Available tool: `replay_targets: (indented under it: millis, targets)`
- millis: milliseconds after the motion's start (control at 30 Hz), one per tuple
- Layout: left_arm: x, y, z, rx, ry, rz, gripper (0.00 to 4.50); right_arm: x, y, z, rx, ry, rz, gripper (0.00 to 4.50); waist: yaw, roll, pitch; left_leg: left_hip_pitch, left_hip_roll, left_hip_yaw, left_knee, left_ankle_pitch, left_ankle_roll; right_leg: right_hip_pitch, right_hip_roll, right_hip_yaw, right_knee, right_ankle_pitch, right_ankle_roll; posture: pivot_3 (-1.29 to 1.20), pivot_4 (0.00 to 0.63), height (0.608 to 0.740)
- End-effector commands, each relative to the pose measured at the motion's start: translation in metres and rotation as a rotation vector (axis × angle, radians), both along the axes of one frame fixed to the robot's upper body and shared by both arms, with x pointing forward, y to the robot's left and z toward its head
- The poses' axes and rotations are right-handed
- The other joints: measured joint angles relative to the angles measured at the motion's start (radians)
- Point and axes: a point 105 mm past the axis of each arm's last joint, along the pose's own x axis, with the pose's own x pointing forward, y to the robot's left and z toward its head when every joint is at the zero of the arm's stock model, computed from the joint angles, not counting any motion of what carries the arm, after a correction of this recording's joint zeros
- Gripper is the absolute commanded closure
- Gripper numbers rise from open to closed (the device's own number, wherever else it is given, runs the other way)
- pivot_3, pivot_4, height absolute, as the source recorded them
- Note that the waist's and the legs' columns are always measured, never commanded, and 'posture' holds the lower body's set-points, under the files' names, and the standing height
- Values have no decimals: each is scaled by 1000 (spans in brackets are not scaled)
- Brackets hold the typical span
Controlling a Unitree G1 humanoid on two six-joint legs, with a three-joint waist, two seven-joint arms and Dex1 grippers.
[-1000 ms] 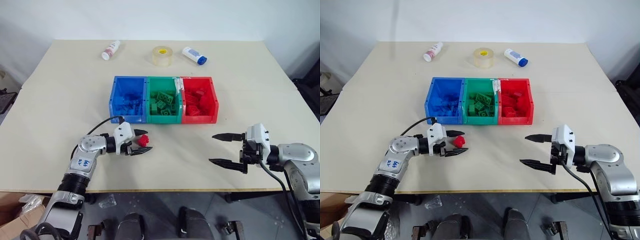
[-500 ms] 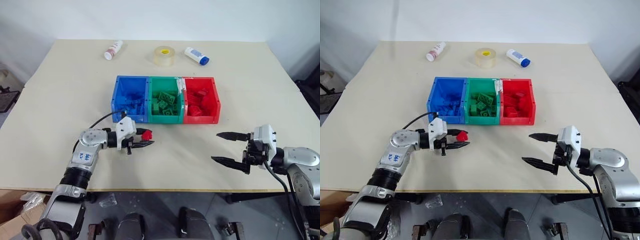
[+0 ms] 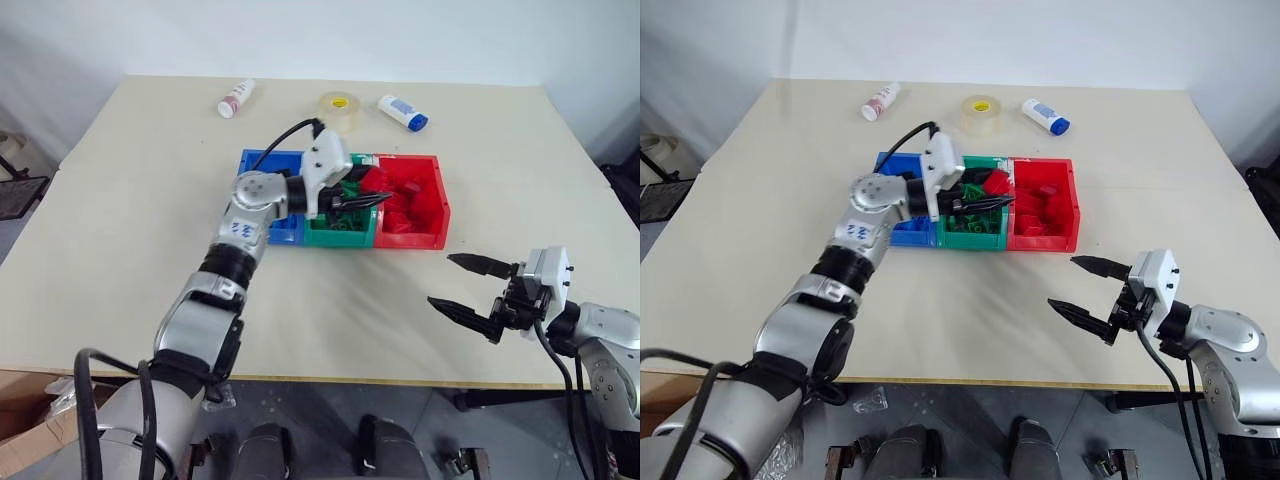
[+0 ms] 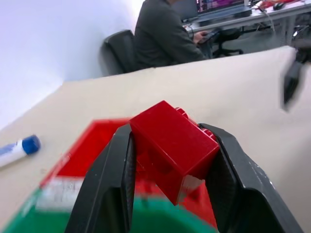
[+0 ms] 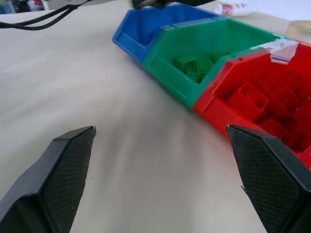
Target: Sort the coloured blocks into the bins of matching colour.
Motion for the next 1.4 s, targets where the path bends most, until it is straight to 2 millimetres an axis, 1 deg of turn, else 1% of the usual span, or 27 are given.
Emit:
replay_targets:
  millis: [33, 67, 133, 200, 367, 400, 567, 700, 800, 900, 1000, 1133, 1167, 1233, 1267, 1333, 1367, 1400]
  targets:
    - [8, -25, 15, -43, 7, 71, 2920, -10, 2, 9, 17, -57, -29, 0, 1, 0, 0, -1, 0, -1, 0, 0, 0, 0, 0, -1, -1, 0, 0, 0, 150, 740]
    - [10, -28, 16, -47, 14, 92, 2920, -12, 2, 8, 19, -56, -37, 0, 1, 0, 0, -2, 0, -1, 0, 0, 0, 0, 0, -1, -2, 0, 0, 0, 150, 740]
    - [13, -33, 17, -50, 19, 133, 2198, -16, 2, 8, 22, -58, -53, 0, -1, 0, 0, -4, -1, -2, 0, 0, 1, -1, 0, -2, -4, 1, 1, 0, 150, 740]
    - [17, -36, 19, -53, 21, 172, 1665, -17, 2, 9, 22, -73, -72, 0, -3, 0, 0, -4, -1, -1, 0, -1, 1, -1, 0, -1, -5, 1, 2, 0, 150, 740]
    - [15, -39, 23, -55, 11, 160, 147, -14, -5, 16, 40, -111, -141, 0, -2, 0, 0, -5, -1, -1, 2, 0, 2, -1, 0, -1, -5, 1, 1, 0, 150, 740]
    - [15, -39, 23, -55, 9, 157, 56, -14, -6, 16, 41, -112, -142, 0, -2, 0, 0, -5, -1, -1, 2, 0, 2, -1, 0, -1, -5, 1, 1, 0, 150, 740]
    - [14, -34, 23, -58, -1, 140, 56, -10, -6, 19, 42, -118, -130, 0, 0, 0, 0, -6, -1, -1, 3, -1, 3, -1, 0, -1, -6, 1, 1, 0, 150, 740]
    - [14, -20, 31, -65, -52, 124, 56, -3, -5, 23, 34, -122, -97, 0, -2, 0, 0, -6, -1, -1, 4, -1, 3, -1, 0, -1, -5, 1, 1, 0, 150, 740]
    - [16, 0, 33, -50, -63, 112, 56, 5, -4, 26, 17, -120, -71, 0, -5, 0, 0, -6, -1, -1, 4, -1, 3, -1, 0, -1, -4, 1, 1, 0, 150, 740]
    - [14, 29, 35, -59, -89, 80, 56, 14, -5, 29, -2, -115, -37, 0, -10, 0, 0, -6, -1, -1, 4, 0, 2, -2, 0, 0, -3, 1, 1, 0, 150, 740]
    - [16, 72, 26, -46, -73, 113, 56, 23, -3, 31, -35, -92, 22, 0, -18, 0, 0, -5, -1, -2, 4, 0, 2, -2, 0, 0, 0, 1, 1, 0, 150, 740]
    - [10, 115, 8, -7, -52, 171, 56, 33, -1, 31, -74, -64, 89, 0, -28, 1, 0, -5, 0, -2, 4, 0, 2, -3, 0, 0, 3, 1, 1, 0, 150, 740]
    - [6, 129, 2, -4, -36, 196, 56, 36, 1, 30, -89, -53, 112, 0, -29, 1, 0, -5, 0, -2, 4, 0, 2, -3, 0, 0, 3, 1, 1, 0, 150, 740]
    - [-1, 143, -5, 2, -16, 224, 56, 39, 3, 28, -111, -37, 144, 0, -26, 1, 0, -5, 0, -2, 5, 0, 2, -3, 0, 0, 4, 1, 1, 0, 150, 740]
    - [-14, 160, -17, -4, 21, 234, 56, 41, 6, 24, -136, -15, 176, 0, -27, 1, 0, -5, 0, -2, 5, 0, 2, -3, 0, 0, 4, 1, 1, 0, 150, 740]
    - [-38, 180, -34, -14, 77, 255, 56, 44, 9, 17, -170, 18, 219, 0, -33, 1, -1, -5, 0, -1, 5, -1, 2, -3, -1, 2, 4, 1, 1, 0, 150, 740]
    - [-47, 184, -39, -18, 94, 268, 56, 46, 10, 15, -180, 29, 232, 0, -38, 1, -1, -4, 0, -1, 5, -1, 2, -3, -1, 2, 5, 1, 1, 0, 150, 740]
    - [-52, 186, -41, -22, 103, 279, 56, 46, 11, 14, -184, 33, 237, 0, -38, 1, 0, -4, 0, -1, 5, -1, 2, -4, -1, 2, 5, 1, 1, 0, 150, 740]
